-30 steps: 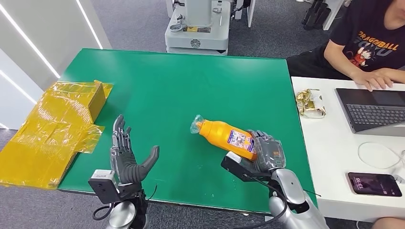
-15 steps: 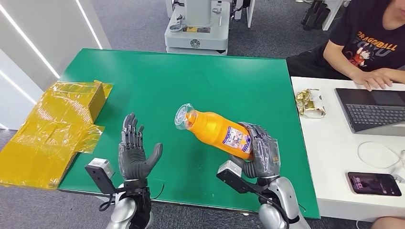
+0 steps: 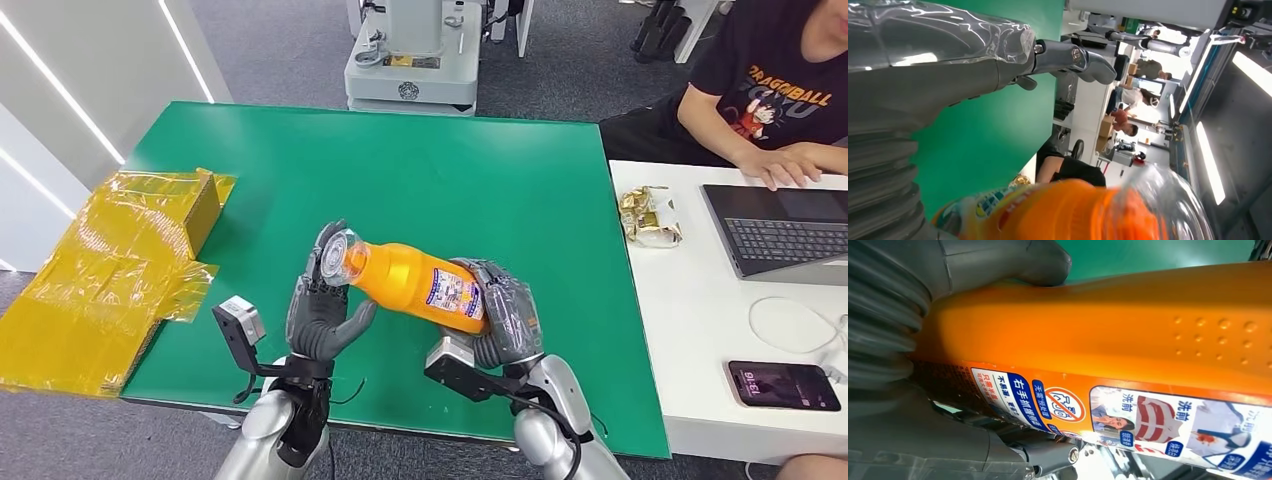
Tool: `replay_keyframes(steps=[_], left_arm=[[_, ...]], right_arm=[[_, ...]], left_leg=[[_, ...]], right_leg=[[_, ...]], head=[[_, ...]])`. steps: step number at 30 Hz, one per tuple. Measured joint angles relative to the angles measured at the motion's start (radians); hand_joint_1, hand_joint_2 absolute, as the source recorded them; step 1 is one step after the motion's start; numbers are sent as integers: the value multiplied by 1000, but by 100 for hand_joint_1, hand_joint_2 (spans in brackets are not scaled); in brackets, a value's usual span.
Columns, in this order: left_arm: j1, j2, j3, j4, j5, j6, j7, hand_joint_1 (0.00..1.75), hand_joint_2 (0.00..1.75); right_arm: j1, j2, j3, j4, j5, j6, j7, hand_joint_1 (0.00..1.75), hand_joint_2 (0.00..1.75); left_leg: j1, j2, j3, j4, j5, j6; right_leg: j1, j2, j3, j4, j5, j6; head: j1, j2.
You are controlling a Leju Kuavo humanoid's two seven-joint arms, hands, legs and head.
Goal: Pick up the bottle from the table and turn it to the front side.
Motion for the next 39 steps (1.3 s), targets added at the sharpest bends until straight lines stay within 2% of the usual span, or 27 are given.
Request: replay_keyframes(steps=[6, 10, 24, 39], left_arm=[[-19, 5, -13, 2, -33, 4, 12, 0, 175], [-19, 5, -16, 2, -53, 7, 21, 0, 175], [-23, -3, -19, 8, -74, 2, 40, 0, 175], [-63, -10, -45, 30, -112, 11, 56, 0, 175]], right_arm=[[-25, 18, 9, 33, -70, 65, 0, 175, 175], [-29, 20, 14, 44, -92, 74, -2, 175, 175], [-48, 42, 23, 53, -115, 129, 35, 175, 175], [-62, 49, 43, 79, -107, 177, 53, 175, 175]], left_leg=[[0, 0, 0, 0, 0, 0], [0, 0, 0, 0, 0, 0], [0, 0, 0, 0, 0, 0], [0, 0, 0, 0, 0, 0]], right_leg=[[0, 0, 0, 0, 0, 0], [0, 0, 0, 0, 0, 0], [0, 0, 0, 0, 0, 0], [0, 0, 0, 0, 0, 0]], head=[[0, 0], [0, 0], [0, 0], [0, 0]])
